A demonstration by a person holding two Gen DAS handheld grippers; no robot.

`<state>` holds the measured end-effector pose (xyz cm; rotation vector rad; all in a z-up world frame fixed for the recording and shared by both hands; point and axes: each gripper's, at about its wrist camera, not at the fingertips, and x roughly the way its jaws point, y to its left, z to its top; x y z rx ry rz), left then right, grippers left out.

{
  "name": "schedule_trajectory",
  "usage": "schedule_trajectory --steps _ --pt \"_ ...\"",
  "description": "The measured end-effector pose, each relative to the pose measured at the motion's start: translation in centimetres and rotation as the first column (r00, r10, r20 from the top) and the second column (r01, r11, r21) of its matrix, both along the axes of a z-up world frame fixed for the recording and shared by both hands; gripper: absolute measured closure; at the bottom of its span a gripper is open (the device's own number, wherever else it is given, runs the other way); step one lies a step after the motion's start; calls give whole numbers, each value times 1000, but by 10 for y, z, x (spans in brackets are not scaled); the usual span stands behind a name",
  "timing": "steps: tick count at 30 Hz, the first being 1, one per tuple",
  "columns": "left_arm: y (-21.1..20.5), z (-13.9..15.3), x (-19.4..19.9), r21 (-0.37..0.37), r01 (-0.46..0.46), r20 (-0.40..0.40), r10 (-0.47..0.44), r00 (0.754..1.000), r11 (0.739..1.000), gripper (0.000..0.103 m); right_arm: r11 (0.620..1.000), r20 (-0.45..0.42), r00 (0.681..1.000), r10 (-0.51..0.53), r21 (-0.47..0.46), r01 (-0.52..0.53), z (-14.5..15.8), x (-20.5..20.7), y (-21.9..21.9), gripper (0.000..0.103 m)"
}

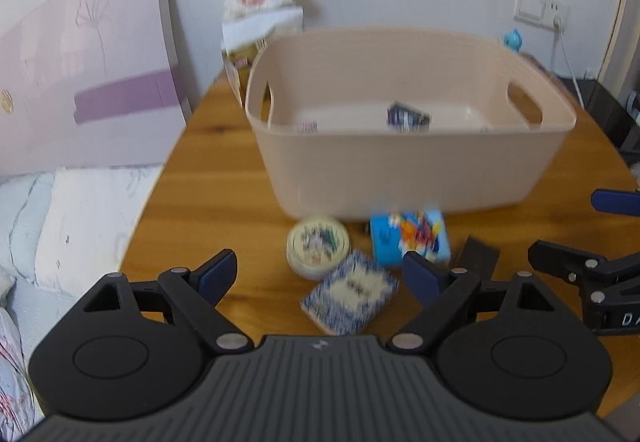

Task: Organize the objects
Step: 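Grasp the blue-and-white tissue pack with the left tool while the right tool grasps the black box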

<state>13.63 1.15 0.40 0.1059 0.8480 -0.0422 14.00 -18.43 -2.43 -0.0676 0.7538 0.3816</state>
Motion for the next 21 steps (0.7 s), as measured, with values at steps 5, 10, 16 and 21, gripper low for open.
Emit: schedule_trajectory --steps 5,10,16,21 --pt "5 -28 5 26 22 -60 -20 998 999 13 1000 -54 998 22 -4 -22 -21 4 6 0" --pt "10 -44 10 31 43 -63 -41 997 999 13 999 -95 994 49 -7 -50 -38 8 14 0" --pt "8 -57 15 27 106 -75 -104 992 994 13 997 -113 991 67 -18 -69 -54 14 27 0" --pt "3 -67 16 35 137 -66 -135 989 990 13 996 -89 993 80 -44 -84 -62 15 38 0"
